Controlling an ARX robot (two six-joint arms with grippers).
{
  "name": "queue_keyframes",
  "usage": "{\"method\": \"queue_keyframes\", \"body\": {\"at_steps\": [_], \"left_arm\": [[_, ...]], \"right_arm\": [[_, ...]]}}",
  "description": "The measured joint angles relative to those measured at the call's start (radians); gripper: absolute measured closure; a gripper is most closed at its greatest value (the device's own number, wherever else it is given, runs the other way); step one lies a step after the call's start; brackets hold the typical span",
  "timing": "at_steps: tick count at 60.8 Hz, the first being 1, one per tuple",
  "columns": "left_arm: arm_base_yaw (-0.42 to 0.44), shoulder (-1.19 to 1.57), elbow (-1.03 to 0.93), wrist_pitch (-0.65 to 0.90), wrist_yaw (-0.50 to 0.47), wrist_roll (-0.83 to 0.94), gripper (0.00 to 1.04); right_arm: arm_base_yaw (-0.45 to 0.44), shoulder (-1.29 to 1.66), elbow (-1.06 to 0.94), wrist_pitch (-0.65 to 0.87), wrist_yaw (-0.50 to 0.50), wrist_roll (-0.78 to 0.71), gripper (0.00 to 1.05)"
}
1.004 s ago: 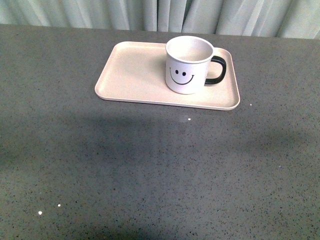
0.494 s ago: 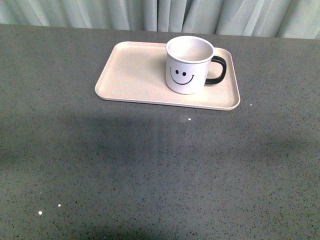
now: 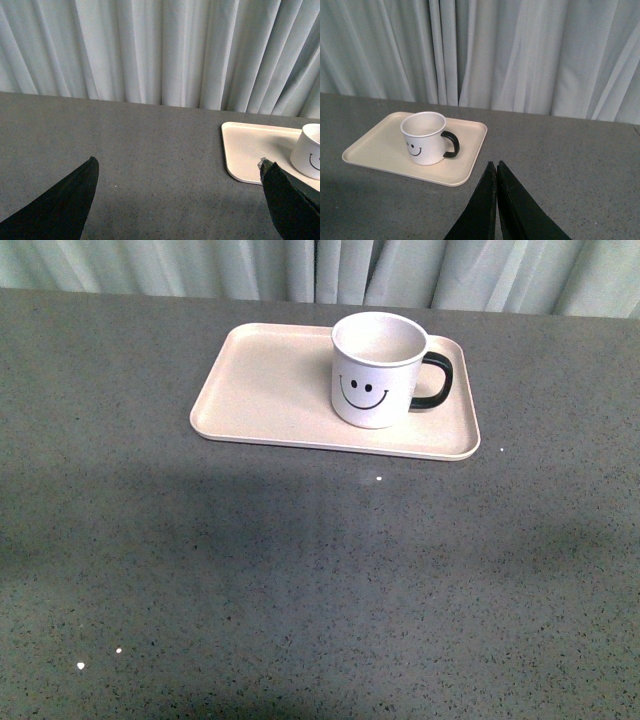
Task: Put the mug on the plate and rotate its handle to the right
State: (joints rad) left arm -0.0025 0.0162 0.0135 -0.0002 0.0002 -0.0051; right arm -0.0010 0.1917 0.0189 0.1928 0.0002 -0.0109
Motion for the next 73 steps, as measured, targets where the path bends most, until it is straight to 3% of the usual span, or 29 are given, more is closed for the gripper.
{"method": "queue_keyframes", "body": {"at_steps": [4,10,27,31,50,60,73], "left_arm": [[0.000,0.000,0.000,0.000,0.000,0.000,0.09],[0.000,0.000,0.000,0.000,0.000,0.000,0.09],[0.000,0.000,0.000,0.000,0.000,0.000,0.09],[0.000,0.000,0.000,0.000,0.000,0.000,0.09],[0.000,0.000,0.000,0.000,0.000,0.000,0.09],[0.000,0.000,0.000,0.000,0.000,0.000,0.09],[0.000,0.000,0.000,0.000,0.000,0.000,0.09]], "right_arm": [[0.000,-0.017,0.000,-0.017,0.000,0.000,1.03],[0.000,-0.144,0.000,-0.175,0.002,0.000,1.03],[0.000,-0.185,0.000,-0.191,0.000,0.000,1.03],[0.000,-0.186,0.000,-0.191,0.000,0.000,0.95],[0.000,-0.186,0.000,-0.191,0.000,0.000,0.35],[0.000,-0.186,0.000,-0.191,0.000,0.000,0.08],[0.000,-0.186,0.000,-0.191,0.000,0.001,0.09]]}}
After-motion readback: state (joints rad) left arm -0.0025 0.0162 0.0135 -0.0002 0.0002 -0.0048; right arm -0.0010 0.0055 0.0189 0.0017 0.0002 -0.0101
